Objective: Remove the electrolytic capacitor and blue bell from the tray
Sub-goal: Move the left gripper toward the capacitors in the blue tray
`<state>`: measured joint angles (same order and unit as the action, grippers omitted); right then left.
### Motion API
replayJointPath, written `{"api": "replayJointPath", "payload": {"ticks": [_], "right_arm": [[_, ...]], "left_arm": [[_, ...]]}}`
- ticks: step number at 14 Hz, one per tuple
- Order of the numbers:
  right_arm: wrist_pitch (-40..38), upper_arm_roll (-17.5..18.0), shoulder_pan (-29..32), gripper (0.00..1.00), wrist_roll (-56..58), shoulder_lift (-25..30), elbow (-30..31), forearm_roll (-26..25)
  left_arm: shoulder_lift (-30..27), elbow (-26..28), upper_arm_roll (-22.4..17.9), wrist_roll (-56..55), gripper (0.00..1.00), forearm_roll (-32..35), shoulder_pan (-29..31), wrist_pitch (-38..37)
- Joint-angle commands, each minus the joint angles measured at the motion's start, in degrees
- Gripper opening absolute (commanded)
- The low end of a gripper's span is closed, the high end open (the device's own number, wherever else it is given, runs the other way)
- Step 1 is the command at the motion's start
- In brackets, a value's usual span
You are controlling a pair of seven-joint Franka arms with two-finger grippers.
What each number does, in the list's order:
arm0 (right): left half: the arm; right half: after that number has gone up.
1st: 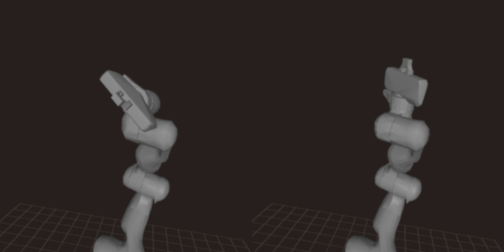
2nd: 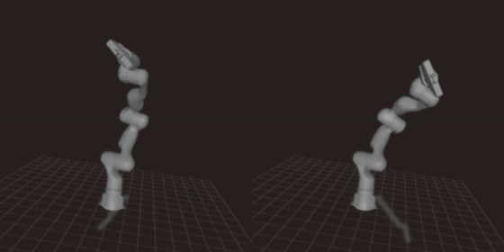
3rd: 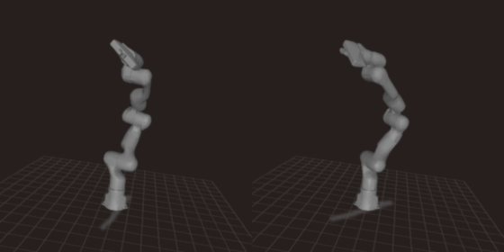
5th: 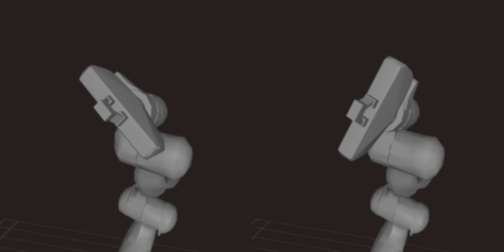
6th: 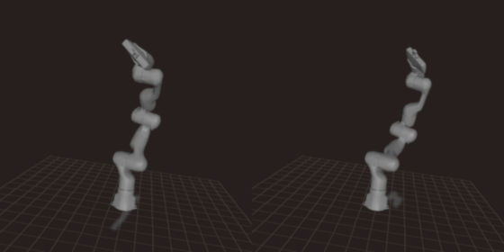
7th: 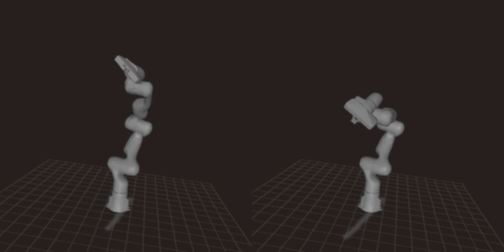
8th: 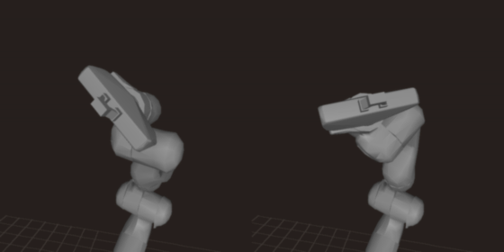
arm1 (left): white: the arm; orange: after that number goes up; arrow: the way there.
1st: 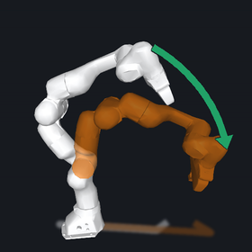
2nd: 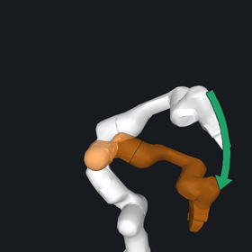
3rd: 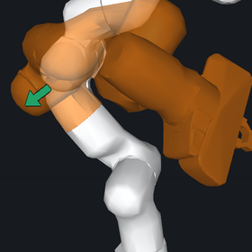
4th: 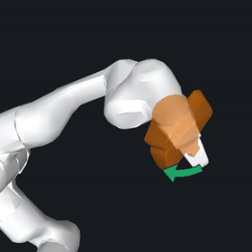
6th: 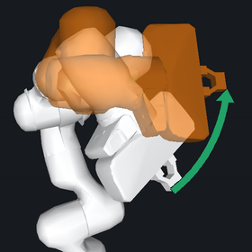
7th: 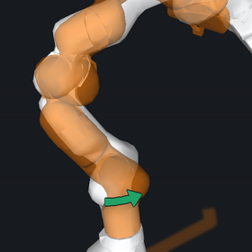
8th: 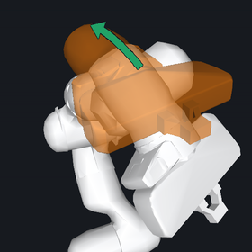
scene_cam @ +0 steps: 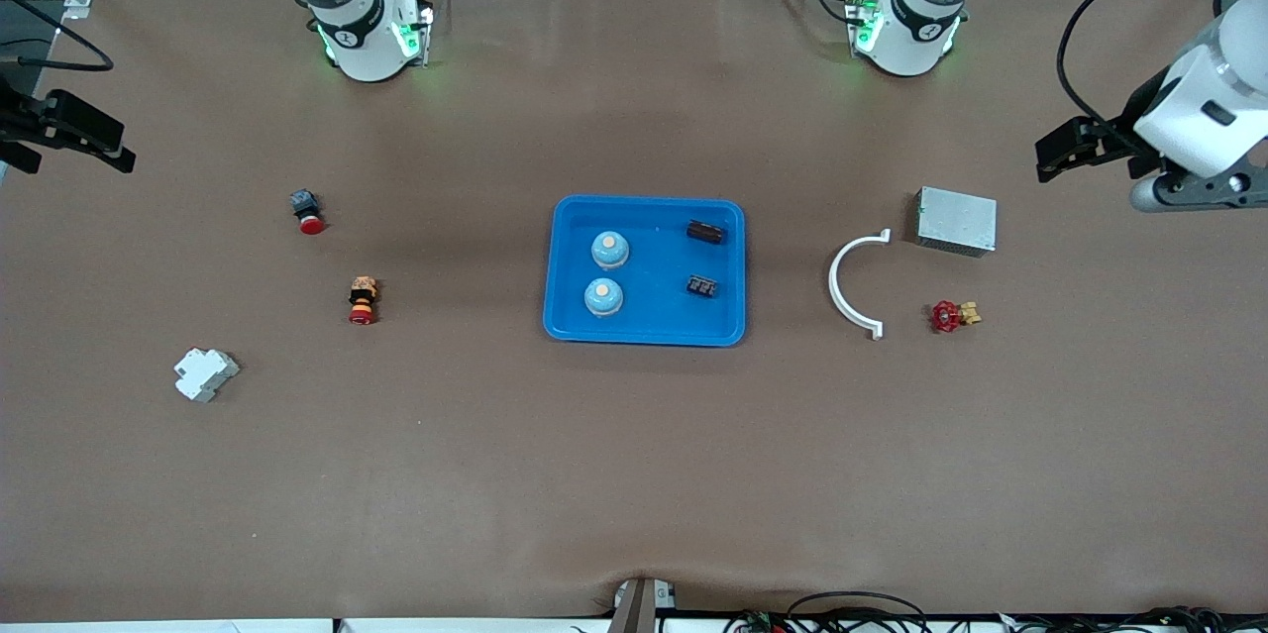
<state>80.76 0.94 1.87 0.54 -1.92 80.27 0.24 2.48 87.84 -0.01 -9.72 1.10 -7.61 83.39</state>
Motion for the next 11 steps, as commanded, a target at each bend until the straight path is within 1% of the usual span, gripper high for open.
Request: {"api": "replayJointPath", "payload": {"ticks": [1,2,4,6,7,8,9,11], "right_arm": [[0.6,0.1,0.3,1.0,-0.6,1.1,0.9,0.3],[1.0,0.0,0.4,1.0,-0.5,1.1,0.9,0.3],[1.2,0.0,0.8,1.0,0.2,0.9,0.9,0.2],[1.1,0.0,1.2,1.0,0.5,0.7,0.9,-0.6],[1.8,0.0,1.4,1.0,0.6,0.5,0.9,-0.7],[3.2,0.0,1.8,1.0,0.6,0.5,0.9,-0.7],[3.7,0.1,2.1,1.0,0.6,0.4,1.4,0.4],[5.2,0.6,1.0,1.0,-0.9,0.9,5.1,0.6]], "left_arm": [[1.7,0.4,1.1,-6.9,1.0,-2.8,-0.1,-0.3],[2.3,0.8,1.9,-9.2,1.0,-2.9,0.0,1.0],[2.6,3.7,3.1,-12.6,1.0,-3.8,0.0,5.2],[2.5,7.9,3.6,-18.8,1.0,-9.6,0.2,10.9],[2.4,10.3,4.0,-21.0,1.0,-10.3,0.1,13.8],[2.4,12.2,5.7,-23.1,1.0,-10.3,0.1,16.0],[2.5,13.7,7.3,-26.0,1.0,-10.2,0.1,18.4],[3.3,16.0,10.0,-35.0,1.0,-9.5,-0.3,22.2]]}}
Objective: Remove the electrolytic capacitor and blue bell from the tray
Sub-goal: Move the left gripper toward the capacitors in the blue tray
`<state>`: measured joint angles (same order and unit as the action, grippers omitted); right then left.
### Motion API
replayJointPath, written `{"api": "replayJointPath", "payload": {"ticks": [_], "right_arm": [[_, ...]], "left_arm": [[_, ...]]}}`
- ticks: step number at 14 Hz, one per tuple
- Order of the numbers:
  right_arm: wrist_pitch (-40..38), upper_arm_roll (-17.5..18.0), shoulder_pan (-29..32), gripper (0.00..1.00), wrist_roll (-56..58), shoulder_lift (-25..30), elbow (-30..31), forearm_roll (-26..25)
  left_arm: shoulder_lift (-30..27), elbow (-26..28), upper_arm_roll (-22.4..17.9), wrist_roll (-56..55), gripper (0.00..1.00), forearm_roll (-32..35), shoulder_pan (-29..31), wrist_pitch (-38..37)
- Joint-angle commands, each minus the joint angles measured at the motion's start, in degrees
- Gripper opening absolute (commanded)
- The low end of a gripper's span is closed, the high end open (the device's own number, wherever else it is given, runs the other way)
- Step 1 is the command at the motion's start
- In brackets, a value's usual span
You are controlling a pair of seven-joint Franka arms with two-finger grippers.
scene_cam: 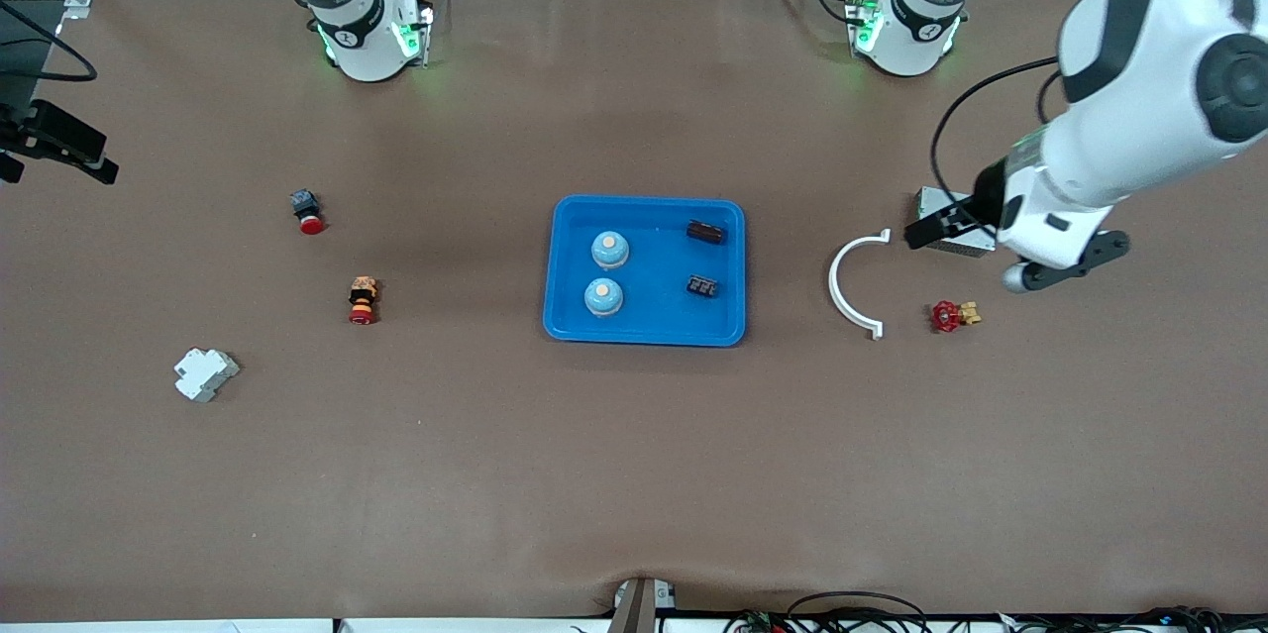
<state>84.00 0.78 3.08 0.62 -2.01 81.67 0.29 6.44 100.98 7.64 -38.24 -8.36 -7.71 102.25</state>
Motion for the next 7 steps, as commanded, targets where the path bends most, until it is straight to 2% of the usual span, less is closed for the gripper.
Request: {"api": "replayJointPath", "payload": {"ticks": [1,3,5,7], "right_arm": [[2.6,0.8,-1.4,1.0,-3.5,1.3,5.7,1.6],[5.5,0.8,-4.1,1.0,-11.5,3.8,10.9,3.8],[11.5,0.8,-8.9,1.0,-19.4,7.9,19.7,3.8],[13.4,0.8,-13.8,1.0,-29.0,8.9,24.1,3.8]], "left_arm": [[0.8,2.9,4.2,-10.8,1.0,1.6,-0.5,3.9],[3.7,2.9,5.1,-18.4,1.0,2.9,-2.1,5.8],[7.0,3.0,5.1,-25.6,1.0,4.1,-5.2,8.7],[10.2,3.1,5.1,-33.0,1.0,7.4,-7.9,12.3]]}}
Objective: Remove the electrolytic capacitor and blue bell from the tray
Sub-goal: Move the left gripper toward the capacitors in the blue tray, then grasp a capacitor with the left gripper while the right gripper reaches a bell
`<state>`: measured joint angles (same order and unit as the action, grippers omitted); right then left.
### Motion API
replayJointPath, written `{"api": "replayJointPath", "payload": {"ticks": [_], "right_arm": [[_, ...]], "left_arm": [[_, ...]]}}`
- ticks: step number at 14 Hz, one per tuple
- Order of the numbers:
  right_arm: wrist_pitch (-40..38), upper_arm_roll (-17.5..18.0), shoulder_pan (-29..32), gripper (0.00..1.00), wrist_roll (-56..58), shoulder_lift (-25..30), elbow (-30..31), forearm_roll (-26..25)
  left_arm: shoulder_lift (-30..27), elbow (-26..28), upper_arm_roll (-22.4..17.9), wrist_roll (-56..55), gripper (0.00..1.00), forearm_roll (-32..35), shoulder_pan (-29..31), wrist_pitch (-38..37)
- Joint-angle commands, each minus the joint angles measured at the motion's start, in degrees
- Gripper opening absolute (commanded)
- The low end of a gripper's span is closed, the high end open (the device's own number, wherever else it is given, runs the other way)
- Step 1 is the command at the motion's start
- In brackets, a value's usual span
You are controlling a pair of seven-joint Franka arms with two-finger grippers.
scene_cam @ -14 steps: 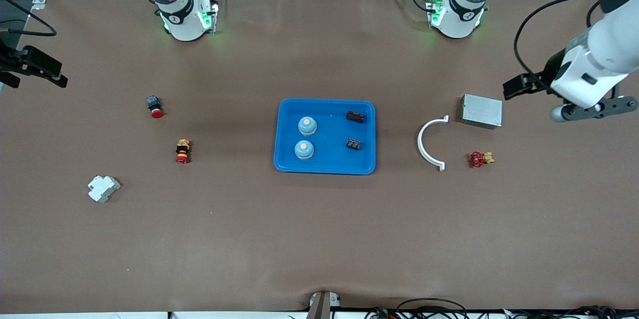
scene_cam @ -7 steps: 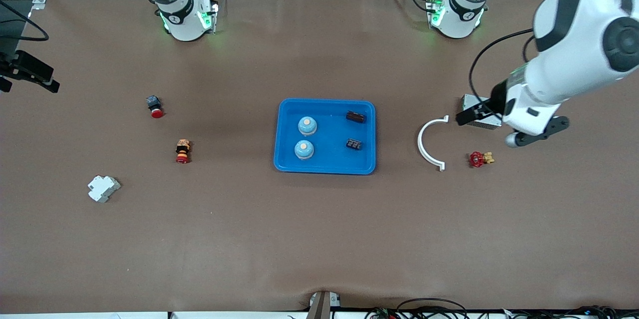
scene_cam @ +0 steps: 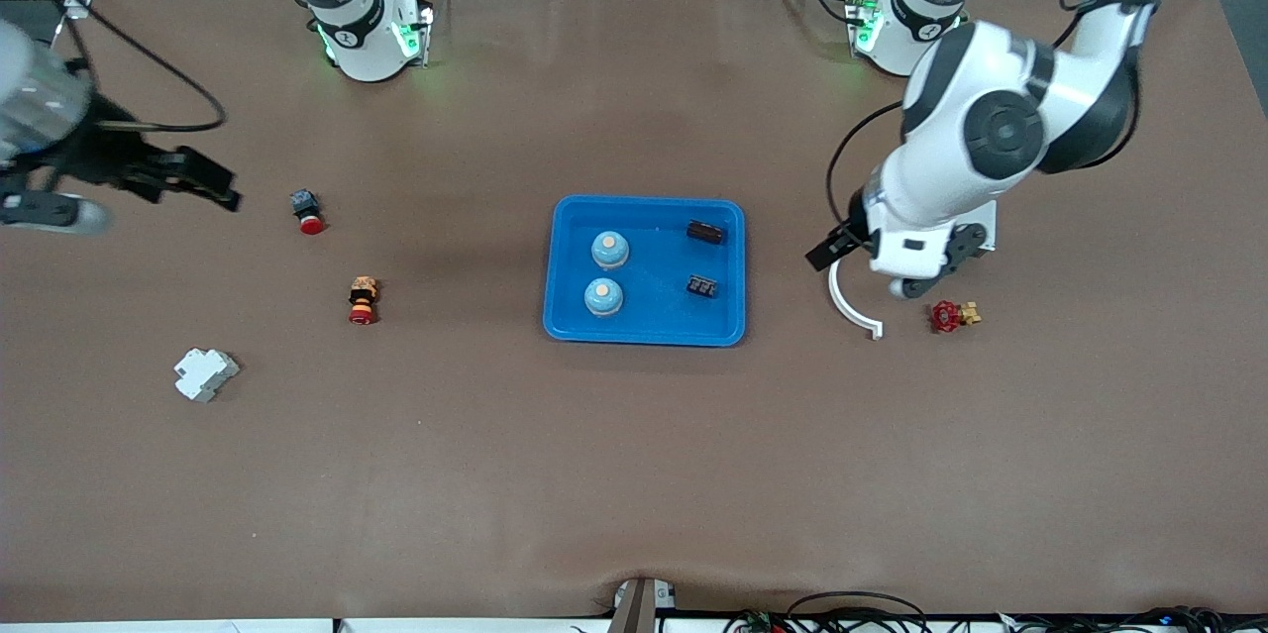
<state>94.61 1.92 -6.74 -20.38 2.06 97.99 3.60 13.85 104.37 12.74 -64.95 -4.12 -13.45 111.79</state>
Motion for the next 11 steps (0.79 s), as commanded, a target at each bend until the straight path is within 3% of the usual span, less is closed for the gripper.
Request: {"api": "replayJointPath", "payload": {"ticks": [1,6,11], "right_arm": [[2.8,-0.3,-7.0,1.0,-13.7,4.7,8.7,0.5],[11.4,-0.3,-22.8,1.0,-37.8,4.4,15.6,0.6],[22.5,-0.2,-31.8,1.0,-51.5,-0.1,18.3,1.6]], "left_arm": [[4.2,-0.3,0.0,-10.4,1.0,6.3,-4.1,3.5],[10.0,-0.8,0.0,-28.9,0.94,9.2,-9.0,11.8],[15.7,-1.6,-0.1,-43.7,0.82,10.6,-11.6,21.9]]}}
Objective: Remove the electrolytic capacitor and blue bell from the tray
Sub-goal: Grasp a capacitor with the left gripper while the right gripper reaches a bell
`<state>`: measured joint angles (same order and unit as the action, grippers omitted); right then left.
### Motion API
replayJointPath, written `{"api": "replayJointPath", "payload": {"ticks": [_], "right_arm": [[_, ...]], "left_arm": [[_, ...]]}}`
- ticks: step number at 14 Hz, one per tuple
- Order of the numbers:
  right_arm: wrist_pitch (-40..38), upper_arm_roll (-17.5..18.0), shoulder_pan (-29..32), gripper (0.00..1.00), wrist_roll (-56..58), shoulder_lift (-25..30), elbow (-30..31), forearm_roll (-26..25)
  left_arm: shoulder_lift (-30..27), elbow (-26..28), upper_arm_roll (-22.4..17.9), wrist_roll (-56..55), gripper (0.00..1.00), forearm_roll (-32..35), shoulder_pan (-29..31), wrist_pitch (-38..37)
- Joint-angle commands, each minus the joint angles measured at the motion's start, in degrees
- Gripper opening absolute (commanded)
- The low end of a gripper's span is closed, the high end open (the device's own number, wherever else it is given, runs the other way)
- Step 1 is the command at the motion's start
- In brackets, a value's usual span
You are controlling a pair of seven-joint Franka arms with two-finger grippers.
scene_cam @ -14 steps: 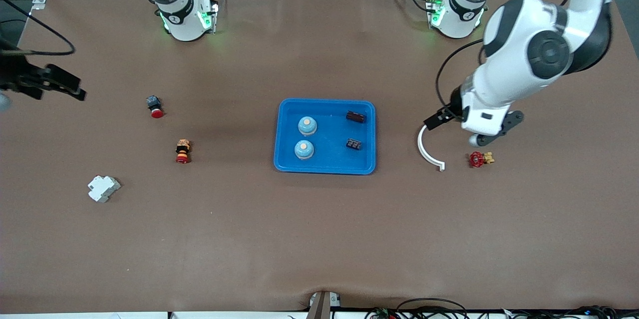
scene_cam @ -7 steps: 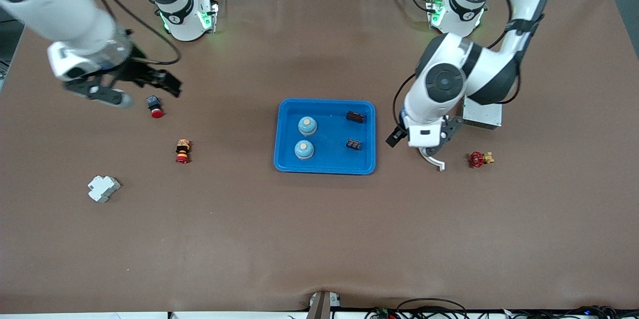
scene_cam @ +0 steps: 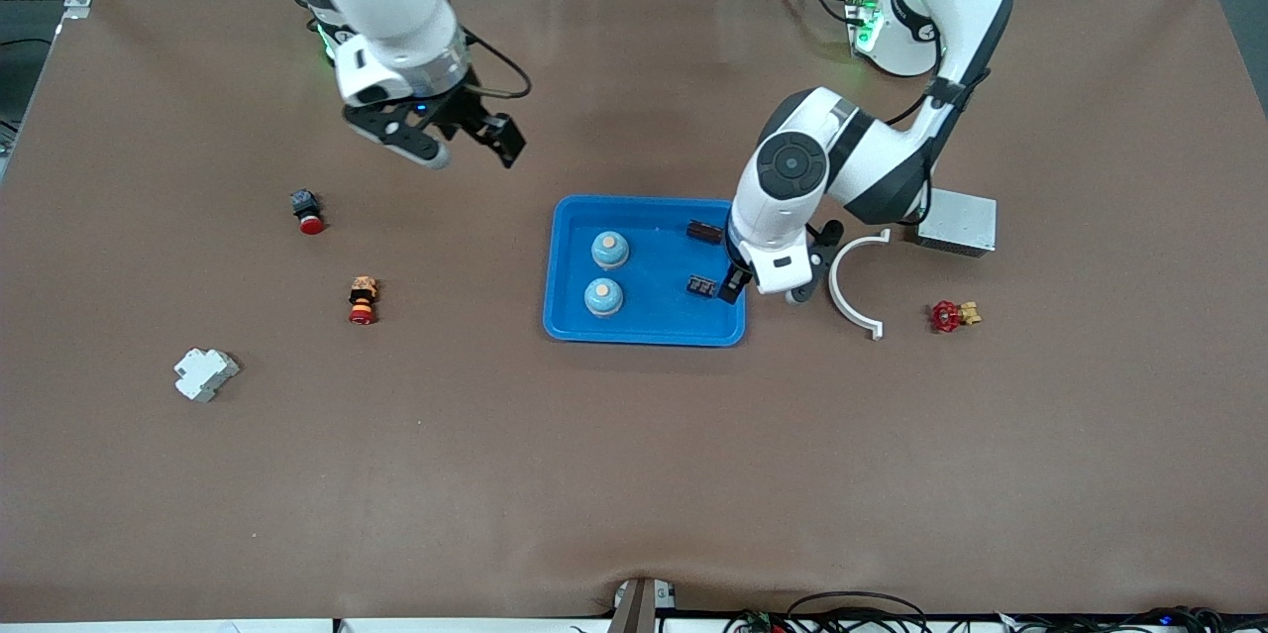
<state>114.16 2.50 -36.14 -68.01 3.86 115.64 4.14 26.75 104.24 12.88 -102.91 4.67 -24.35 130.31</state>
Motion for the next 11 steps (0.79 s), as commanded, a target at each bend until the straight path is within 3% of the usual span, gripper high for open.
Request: {"api": "replayJointPath", "payload": {"ticks": [1,2,6,11], "right_arm": [[5.2,-0.9,-3.7,1.0,-6.0,-3.9,0.6,1.0],[7.7,-0.9,-4.9,1.0,-7.8,-6.2,0.6,1.0],[16.3,-1.0,-7.1,1.0,-11.8,-14.1,0.0,1.0],[17.1,-1.2,-7.6,1.0,-13.4,-24.5,-6.6,-0.1]], "left_arm": [[4.0,-1.8,-0.1,-8.4,0.76,3.0,-1.3,4.8],[5.5,-2.7,-0.1,-10.0,0.69,4.0,-1.7,5.2],[9.7,-4.7,-0.5,-12.3,0.68,6.1,-3.8,5.7],[11.0,-4.2,-0.5,-12.3,0.64,6.5,-5.1,6.0]]}}
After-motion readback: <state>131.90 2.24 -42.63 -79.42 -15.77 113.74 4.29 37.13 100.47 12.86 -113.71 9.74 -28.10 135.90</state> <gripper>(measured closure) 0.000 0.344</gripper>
